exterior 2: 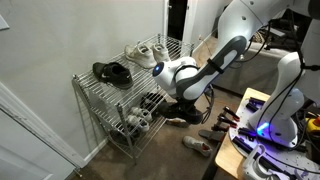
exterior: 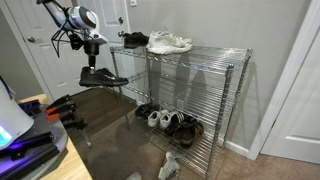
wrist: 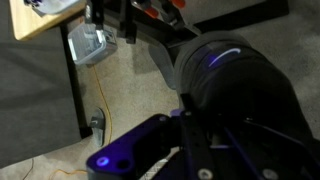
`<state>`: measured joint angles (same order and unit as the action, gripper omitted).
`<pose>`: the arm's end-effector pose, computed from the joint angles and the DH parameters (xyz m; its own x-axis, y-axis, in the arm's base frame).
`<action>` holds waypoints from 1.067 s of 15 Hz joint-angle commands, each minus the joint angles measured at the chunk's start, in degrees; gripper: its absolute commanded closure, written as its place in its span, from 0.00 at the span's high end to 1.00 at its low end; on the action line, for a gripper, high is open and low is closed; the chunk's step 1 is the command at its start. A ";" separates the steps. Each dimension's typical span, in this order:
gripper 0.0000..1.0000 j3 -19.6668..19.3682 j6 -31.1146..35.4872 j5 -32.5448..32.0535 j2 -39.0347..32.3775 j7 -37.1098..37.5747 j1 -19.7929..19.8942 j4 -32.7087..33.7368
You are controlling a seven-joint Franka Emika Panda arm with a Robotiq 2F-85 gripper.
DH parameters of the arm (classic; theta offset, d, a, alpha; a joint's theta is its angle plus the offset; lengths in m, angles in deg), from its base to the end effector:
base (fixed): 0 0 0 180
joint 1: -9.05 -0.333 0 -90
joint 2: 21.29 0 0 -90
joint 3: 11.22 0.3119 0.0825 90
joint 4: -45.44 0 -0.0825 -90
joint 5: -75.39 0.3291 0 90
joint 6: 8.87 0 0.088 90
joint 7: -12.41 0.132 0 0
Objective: Remove the black shoe from the middle rack and put it on the right side of the black shoe on the top rack
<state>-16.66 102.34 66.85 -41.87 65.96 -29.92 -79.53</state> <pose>0.3753 0.2309 0.2144 0.9181 -0.3135 -0.2425 -0.1474 -0.8380 0.5254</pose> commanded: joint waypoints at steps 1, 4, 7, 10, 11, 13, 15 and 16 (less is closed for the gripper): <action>0.06 6.64 -8.33 -1.61 10.61 4.71 3.58 -5.44; 0.06 11.46 -13.42 -0.73 16.06 7.09 6.34 -6.80; 0.06 15.52 -15.87 -0.17 21.84 8.31 9.59 -7.63; 0.06 18.50 -13.83 -0.90 25.70 9.56 13.09 -7.65; 0.06 19.21 -12.36 -1.60 26.40 9.84 14.09 -7.34; 0.06 20.57 -9.46 -2.36 27.56 10.33 15.85 -6.81; 0.06 21.30 -6.68 -3.70 27.47 10.65 17.53 -5.44; 0.06 21.49 -5.82 -4.09 27.23 10.60 18.30 -4.57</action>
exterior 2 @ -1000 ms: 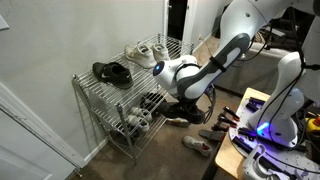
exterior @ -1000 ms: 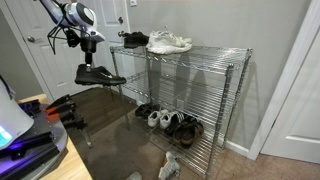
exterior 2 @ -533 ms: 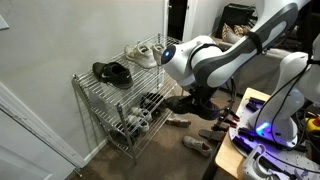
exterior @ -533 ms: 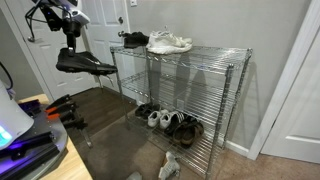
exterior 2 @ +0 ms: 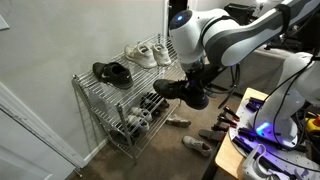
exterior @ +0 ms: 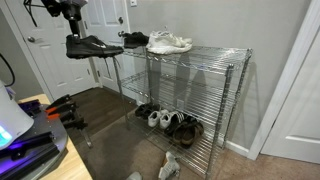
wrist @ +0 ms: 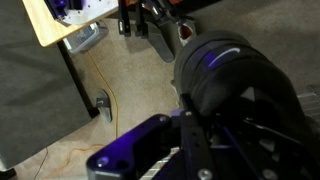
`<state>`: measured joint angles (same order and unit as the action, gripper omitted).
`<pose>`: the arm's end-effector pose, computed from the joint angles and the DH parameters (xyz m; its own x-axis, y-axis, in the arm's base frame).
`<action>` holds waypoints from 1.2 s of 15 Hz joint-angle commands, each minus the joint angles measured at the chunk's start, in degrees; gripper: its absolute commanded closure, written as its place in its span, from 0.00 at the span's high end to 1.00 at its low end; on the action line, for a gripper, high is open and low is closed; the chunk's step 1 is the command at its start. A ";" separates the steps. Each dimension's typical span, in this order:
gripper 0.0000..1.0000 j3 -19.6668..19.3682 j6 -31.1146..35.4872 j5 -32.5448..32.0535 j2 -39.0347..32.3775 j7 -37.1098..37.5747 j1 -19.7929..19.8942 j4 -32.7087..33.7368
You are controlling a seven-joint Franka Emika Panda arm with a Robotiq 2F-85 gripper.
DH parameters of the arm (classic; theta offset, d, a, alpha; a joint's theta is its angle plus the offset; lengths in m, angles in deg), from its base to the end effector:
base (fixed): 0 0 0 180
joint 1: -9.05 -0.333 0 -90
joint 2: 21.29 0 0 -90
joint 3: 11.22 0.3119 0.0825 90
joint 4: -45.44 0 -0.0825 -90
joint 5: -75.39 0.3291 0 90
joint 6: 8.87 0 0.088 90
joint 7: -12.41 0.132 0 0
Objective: Remove the black shoe from the middle rack and put it on the right side of the black shoe on the top rack
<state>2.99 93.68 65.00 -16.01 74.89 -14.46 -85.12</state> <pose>0.3290 0.2301 0.3735 0.9321 -0.3608 -0.0315 -0.3139 -0.8483 0.4264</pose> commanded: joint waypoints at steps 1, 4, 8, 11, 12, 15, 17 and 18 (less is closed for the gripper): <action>0.06 1.85 3.56 -2.54 0.99 1.38 3.57 2.27; 0.06 1.92 4.17 -3.66 -0.33 1.83 5.24 6.36; 0.06 1.76 5.09 -5.07 -3.70 1.96 6.67 13.67; 0.06 1.38 9.76 -8.32 -8.66 2.74 6.91 18.88; 0.06 1.03 10.58 -9.59 -10.51 3.13 6.85 20.66; 0.06 -1.92 12.41 -12.86 -17.81 2.30 7.14 27.29; 0.06 -4.01 13.36 -13.53 -20.44 1.87 6.96 30.12; 0.06 -4.93 13.59 -13.38 -21.62 1.72 6.78 31.60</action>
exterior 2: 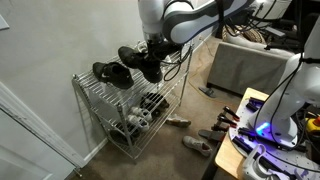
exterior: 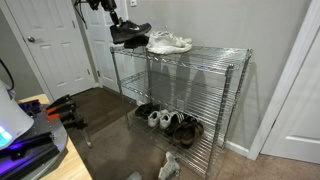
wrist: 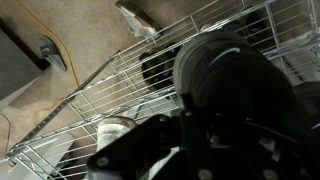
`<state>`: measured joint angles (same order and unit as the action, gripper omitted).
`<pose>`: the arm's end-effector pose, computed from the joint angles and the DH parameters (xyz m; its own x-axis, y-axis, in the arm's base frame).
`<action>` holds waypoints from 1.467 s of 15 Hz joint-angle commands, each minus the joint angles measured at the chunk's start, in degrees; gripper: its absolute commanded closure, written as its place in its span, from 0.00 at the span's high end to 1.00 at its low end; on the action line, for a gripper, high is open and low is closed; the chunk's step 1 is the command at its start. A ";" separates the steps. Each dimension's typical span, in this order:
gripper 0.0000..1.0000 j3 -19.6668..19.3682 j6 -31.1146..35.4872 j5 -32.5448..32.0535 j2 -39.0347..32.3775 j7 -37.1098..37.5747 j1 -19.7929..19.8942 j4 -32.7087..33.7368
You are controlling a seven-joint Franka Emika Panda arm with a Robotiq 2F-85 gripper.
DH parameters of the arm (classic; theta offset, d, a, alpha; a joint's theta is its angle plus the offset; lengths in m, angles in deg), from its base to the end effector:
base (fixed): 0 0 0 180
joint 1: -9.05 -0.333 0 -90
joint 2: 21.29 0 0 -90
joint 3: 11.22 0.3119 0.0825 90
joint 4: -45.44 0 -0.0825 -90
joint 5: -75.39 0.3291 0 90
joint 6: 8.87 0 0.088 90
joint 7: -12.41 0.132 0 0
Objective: Remove the black shoe from the middle rack and put it on the right side of the black shoe on the top rack
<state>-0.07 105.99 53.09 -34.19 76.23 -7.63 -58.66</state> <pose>0.5182 0.2310 0.4139 0.8781 -0.4117 0.2439 -0.4582 -0.8703 0.1805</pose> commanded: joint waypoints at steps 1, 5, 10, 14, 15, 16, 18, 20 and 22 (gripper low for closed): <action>0.06 -2.77 2.04 -0.92 -4.05 -0.24 0.05 6.11; 0.06 -4.99 1.21 -0.10 -8.41 -0.98 -0.55 13.00; 0.06 -6.36 0.19 -0.01 -14.73 -1.44 -1.71 21.14; 0.06 -7.65 -0.80 0.59 -19.35 -2.13 -2.58 25.61; 0.06 -7.88 -0.37 0.72 -20.16 -2.41 -2.66 26.07; 0.06 -8.06 -0.34 0.96 -21.03 -2.64 -2.72 26.82; 0.34 -8.21 -0.43 1.56 -22.00 -2.51 -3.01 27.24; 0.40 -8.41 -0.75 1.99 -22.41 -2.56 -3.25 27.53; 0.53 -8.17 -1.36 2.97 -22.08 -2.95 -3.13 27.48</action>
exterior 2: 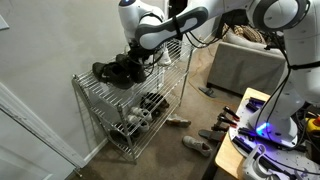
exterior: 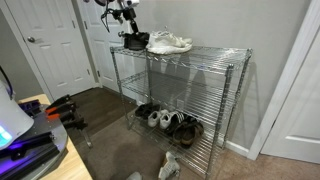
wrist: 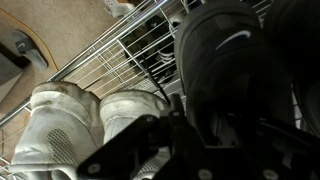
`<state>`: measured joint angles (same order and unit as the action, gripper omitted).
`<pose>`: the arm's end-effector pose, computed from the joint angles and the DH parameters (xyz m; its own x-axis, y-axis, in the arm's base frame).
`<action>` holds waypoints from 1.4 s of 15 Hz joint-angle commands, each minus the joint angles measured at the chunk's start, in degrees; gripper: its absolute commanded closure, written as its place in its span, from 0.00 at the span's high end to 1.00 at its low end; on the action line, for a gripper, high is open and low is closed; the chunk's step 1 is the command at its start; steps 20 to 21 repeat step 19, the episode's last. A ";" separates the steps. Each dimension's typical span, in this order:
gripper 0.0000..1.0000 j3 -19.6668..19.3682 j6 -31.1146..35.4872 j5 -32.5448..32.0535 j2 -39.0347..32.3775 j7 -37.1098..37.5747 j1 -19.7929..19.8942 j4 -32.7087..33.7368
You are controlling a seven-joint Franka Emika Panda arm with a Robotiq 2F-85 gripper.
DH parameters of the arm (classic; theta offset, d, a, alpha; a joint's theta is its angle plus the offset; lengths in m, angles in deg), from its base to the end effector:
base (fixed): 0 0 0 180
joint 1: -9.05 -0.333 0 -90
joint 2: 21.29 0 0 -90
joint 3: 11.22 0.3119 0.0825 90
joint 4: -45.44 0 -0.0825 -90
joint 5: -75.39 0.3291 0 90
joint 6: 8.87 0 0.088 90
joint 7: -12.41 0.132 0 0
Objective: Remove the black shoe from the middle rack and put it on the right side of the black shoe on the top rack
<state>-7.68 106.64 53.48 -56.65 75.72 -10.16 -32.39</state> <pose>0.6403 0.2261 0.3624 0.8208 -0.4950 0.2851 -0.5434 -0.8305 0.1226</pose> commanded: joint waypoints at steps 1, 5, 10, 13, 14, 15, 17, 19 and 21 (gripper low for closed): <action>0.59 -0.41 -2.60 3.13 1.03 -2.37 -0.66 0.93; 0.85 -0.40 -2.88 3.53 4.31 -1.00 -1.87 -1.44; 1.00 -0.09 -2.76 2.35 10.26 1.15 -4.03 -6.37; 1.00 0.16 -3.29 2.13 7.88 0.45 -4.31 -2.65; 1.00 0.32 -3.36 2.07 8.60 0.55 -4.50 -3.09; 1.00 0.32 -3.37 2.07 8.56 0.55 -4.58 -2.90; 1.00 0.15 -3.33 2.09 8.00 0.53 -4.52 -2.74; 1.00 0.09 -3.31 2.11 7.71 0.53 -4.48 -2.74; 1.00 0.09 -3.31 2.11 7.71 0.53 -4.48 -2.74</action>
